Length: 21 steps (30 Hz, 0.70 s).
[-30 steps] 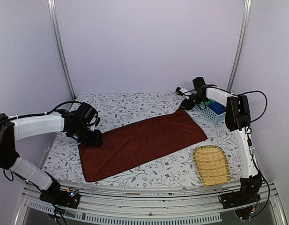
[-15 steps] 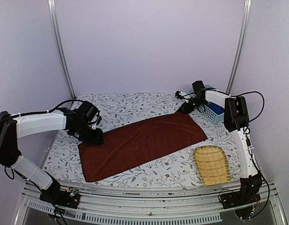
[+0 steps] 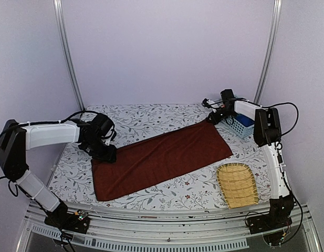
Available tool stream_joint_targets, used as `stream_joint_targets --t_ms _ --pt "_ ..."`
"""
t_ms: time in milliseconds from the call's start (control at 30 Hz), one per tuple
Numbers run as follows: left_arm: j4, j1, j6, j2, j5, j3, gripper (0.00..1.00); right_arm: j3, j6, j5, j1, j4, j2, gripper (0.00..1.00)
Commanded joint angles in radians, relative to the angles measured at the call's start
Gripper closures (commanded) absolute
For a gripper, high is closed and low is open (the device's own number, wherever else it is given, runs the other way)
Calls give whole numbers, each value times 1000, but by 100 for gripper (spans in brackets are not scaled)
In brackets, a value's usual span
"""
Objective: Roll the towels
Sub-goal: Smooth out the towel at the center of the board.
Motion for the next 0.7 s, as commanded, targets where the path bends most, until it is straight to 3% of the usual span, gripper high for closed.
stream_joint_targets --t_ms 0,167,367,667 --pt "-33 12 131 60 -83 64 43 16 50 33 -33 35 -23 97" --pt "-79 29 241 164 -250 83 41 -16 57 5 -33 47 -40 97" --pt "-89 78 262 252 -247 124 46 -35 47 -15 -33 42 -47 97" --pt "-111 83 242 284 -350 153 47 -42 45 -20 -33 34 -53 97"
